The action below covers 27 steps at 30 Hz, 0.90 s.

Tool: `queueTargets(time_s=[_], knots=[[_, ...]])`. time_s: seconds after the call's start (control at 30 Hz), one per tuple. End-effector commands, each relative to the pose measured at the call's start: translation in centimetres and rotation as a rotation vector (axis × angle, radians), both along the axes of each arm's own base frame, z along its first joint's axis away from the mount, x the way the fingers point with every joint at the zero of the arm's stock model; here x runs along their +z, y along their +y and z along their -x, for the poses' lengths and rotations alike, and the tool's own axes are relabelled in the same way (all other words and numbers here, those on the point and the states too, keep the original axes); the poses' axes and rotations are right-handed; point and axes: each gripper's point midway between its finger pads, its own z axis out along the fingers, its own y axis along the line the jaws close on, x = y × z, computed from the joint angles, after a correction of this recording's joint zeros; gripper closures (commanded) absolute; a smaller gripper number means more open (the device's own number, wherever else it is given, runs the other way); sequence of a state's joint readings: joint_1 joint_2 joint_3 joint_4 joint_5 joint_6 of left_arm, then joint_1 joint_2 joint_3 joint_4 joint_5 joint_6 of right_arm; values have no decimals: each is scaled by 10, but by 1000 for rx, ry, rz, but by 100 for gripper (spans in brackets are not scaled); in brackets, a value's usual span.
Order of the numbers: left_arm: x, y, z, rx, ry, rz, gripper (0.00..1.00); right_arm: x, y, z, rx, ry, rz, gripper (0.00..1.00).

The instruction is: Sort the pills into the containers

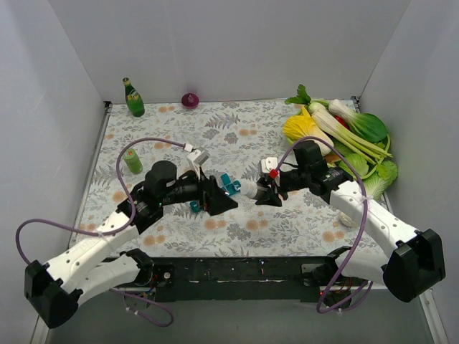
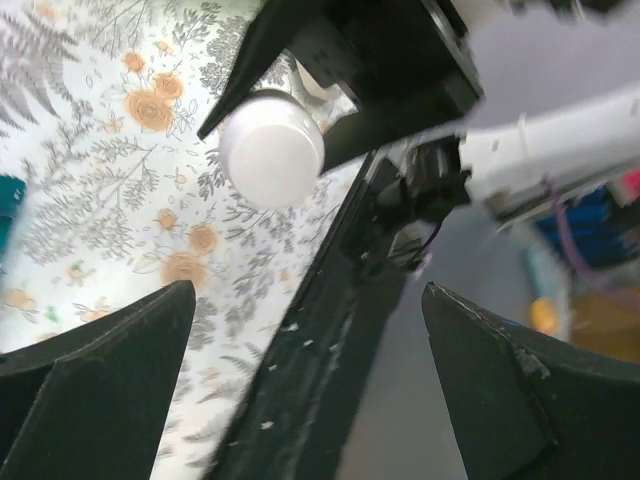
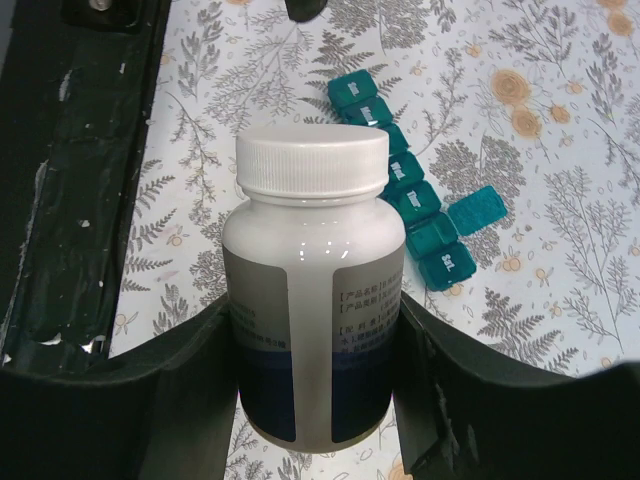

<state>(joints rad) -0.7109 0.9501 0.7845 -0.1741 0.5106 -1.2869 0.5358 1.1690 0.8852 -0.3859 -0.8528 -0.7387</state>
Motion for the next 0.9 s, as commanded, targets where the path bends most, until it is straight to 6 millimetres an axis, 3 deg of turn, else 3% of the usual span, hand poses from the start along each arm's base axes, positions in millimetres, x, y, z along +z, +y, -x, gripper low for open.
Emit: queueTargets(time_s=[0.0, 0.1, 0.2, 0.53, 0.87], knots=[[5, 11, 22, -245, -641, -19, 2, 8, 2, 21, 103, 12, -58, 99], [11, 11, 14, -244, -883, -46, 2, 7, 1, 22, 110, 12, -56, 99], [14, 3, -5, -223, -975, -109, 2, 7, 2, 24, 116, 19, -58, 99], [10, -38, -22, -235, -1034, -152, 4, 4, 2, 23, 118, 26, -53, 99], [21, -49, -20, -202, -979, -80, 26, 1, 1, 24, 116, 28, -50, 99]])
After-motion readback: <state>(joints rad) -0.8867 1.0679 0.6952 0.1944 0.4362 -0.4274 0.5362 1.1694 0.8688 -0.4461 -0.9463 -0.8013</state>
